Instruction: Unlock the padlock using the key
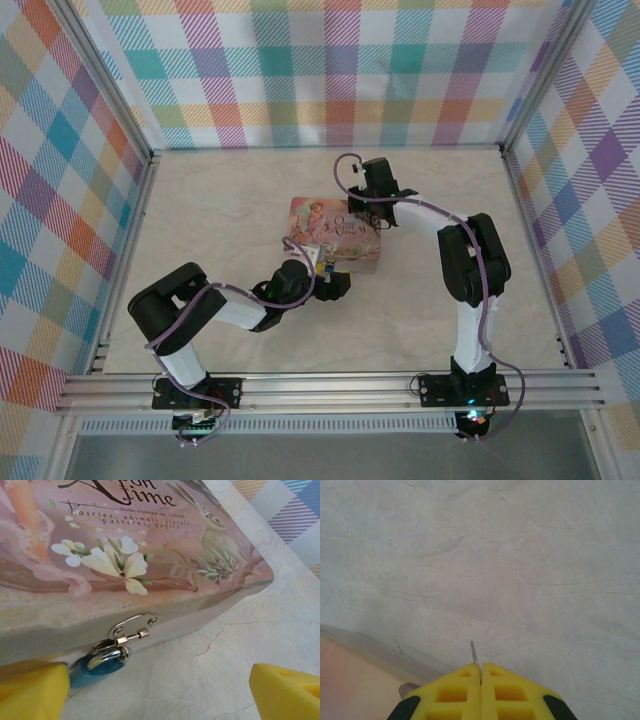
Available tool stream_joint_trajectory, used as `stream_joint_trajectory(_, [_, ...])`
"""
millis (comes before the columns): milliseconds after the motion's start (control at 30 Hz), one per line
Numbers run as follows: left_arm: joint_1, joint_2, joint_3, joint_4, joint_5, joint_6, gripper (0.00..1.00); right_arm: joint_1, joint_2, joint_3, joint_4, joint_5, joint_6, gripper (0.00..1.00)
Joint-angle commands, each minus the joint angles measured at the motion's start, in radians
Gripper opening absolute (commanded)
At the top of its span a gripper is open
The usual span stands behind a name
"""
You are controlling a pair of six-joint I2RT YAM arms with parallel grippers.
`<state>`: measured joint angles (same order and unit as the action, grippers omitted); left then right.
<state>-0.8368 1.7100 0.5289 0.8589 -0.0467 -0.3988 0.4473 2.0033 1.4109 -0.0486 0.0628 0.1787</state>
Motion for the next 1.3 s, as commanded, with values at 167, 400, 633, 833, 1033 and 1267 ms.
stream_joint_trajectory(167, [-0.002,0.087,0.094,-0.036,0.048,0.025,0.93,0.027,-0.001,-0.026,-0.08,-0.048,0.021,0.0])
stream_joint_trajectory(400, [-0.002,0.161,0.152,0.018,0.157,-0.003,0.89,0.033,-0.004,-0.032,-0.074,-0.042,0.017,0.0])
stream_joint_trajectory(633, [0.013,0.195,0.167,0.11,0.278,-0.04,0.86,0.033,-0.012,-0.038,-0.069,-0.038,0.014,0.0])
stream_joint_trajectory(833, [0.012,0.194,0.178,0.08,0.178,-0.049,0.89,0.033,-0.023,-0.049,-0.065,-0.042,0.016,0.0])
stream_joint_trajectory(1033, [0.015,0.205,0.15,0.17,0.213,-0.049,0.88,0.033,-0.026,-0.058,-0.059,-0.038,0.016,0.0])
stream_joint_trajectory(1267, [0.033,0.219,0.122,0.305,0.342,-0.07,0.79,0.033,-0.029,-0.067,-0.055,-0.031,0.018,0.0])
